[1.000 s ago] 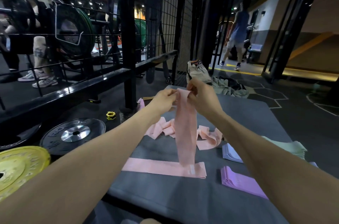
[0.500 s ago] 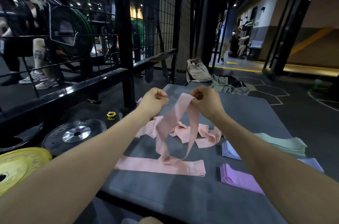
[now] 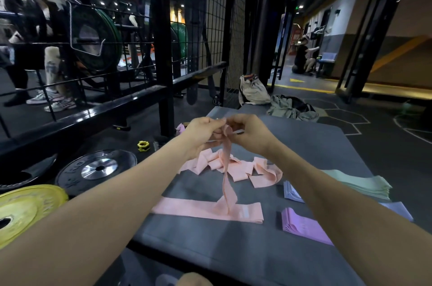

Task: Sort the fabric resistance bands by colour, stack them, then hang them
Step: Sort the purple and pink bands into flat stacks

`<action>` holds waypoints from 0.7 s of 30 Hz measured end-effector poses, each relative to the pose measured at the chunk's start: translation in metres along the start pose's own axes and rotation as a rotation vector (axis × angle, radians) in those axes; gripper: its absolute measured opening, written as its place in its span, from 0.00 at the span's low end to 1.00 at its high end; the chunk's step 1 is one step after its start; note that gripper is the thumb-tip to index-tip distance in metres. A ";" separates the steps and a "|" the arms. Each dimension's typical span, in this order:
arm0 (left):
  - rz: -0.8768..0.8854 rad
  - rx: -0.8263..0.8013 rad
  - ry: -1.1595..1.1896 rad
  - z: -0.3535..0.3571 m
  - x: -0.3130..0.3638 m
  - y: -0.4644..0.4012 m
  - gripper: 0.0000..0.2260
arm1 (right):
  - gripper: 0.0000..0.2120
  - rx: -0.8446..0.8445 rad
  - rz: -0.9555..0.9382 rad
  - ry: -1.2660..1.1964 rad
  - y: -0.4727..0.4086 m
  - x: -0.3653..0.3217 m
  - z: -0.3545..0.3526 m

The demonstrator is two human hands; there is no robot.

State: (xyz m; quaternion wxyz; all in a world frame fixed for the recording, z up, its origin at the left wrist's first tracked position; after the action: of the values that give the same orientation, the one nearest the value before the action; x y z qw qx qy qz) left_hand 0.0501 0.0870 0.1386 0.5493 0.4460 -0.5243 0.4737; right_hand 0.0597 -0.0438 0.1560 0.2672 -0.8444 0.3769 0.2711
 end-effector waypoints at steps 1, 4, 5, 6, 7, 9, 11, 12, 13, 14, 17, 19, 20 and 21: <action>-0.008 0.002 -0.007 -0.002 0.000 0.001 0.05 | 0.12 -0.019 0.013 -0.082 0.001 0.001 0.001; -0.007 -0.018 -0.035 -0.006 0.000 0.003 0.09 | 0.16 0.049 0.087 -0.309 0.002 0.009 -0.002; 0.000 -0.041 -0.038 -0.005 0.002 0.005 0.10 | 0.15 0.081 0.104 -0.316 0.001 0.011 -0.002; 0.009 -0.068 -0.039 -0.004 0.004 0.006 0.11 | 0.14 0.085 0.107 -0.344 0.001 0.012 -0.001; 0.018 -0.090 -0.036 -0.003 0.005 0.008 0.11 | 0.13 0.066 0.104 -0.387 0.000 0.012 0.003; 0.027 -0.093 -0.028 -0.005 0.008 0.008 0.10 | 0.08 -0.009 0.097 -0.493 -0.001 0.010 0.014; 0.023 -0.038 -0.008 -0.011 0.006 0.008 0.10 | 0.06 -0.059 0.085 -0.523 -0.002 0.011 0.023; 0.010 -0.006 0.001 -0.016 0.003 0.008 0.09 | 0.07 -0.062 0.083 -0.521 -0.003 0.012 0.026; -0.010 0.017 0.003 -0.019 -0.001 0.009 0.07 | 0.07 -0.049 0.088 -0.505 -0.004 0.013 0.028; -0.029 0.026 -0.001 -0.021 -0.005 0.010 0.05 | 0.07 -0.036 0.095 -0.488 -0.005 0.013 0.030; -0.019 0.001 -0.080 -0.027 -0.016 0.013 0.06 | 0.09 -0.031 0.103 -0.455 -0.008 0.011 0.034; 0.039 0.008 -0.136 -0.031 -0.020 0.014 0.07 | 0.09 -0.045 0.109 -0.441 -0.009 0.011 0.039; 0.062 0.042 -0.142 -0.034 -0.022 0.015 0.08 | 0.08 -0.062 0.121 -0.442 -0.008 0.011 0.041; 0.078 0.092 -0.136 -0.038 -0.024 0.015 0.09 | 0.08 -0.087 0.136 -0.439 -0.006 0.013 0.044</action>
State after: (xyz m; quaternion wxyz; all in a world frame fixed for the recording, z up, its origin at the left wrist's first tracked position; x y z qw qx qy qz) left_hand 0.0408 0.1258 0.1130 0.4724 0.4813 -0.5550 0.4869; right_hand 0.0598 -0.0178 0.1177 0.2872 -0.7485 0.3537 0.4818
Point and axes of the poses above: each hand's wrist, its own y-axis away from the middle knuckle, its own z-axis out of the palm, x = y × z, the point moved 3 cm from there along -y, towards the middle knuckle, and after that the axes turned 11 degrees about -x, right-handed, at the moved point
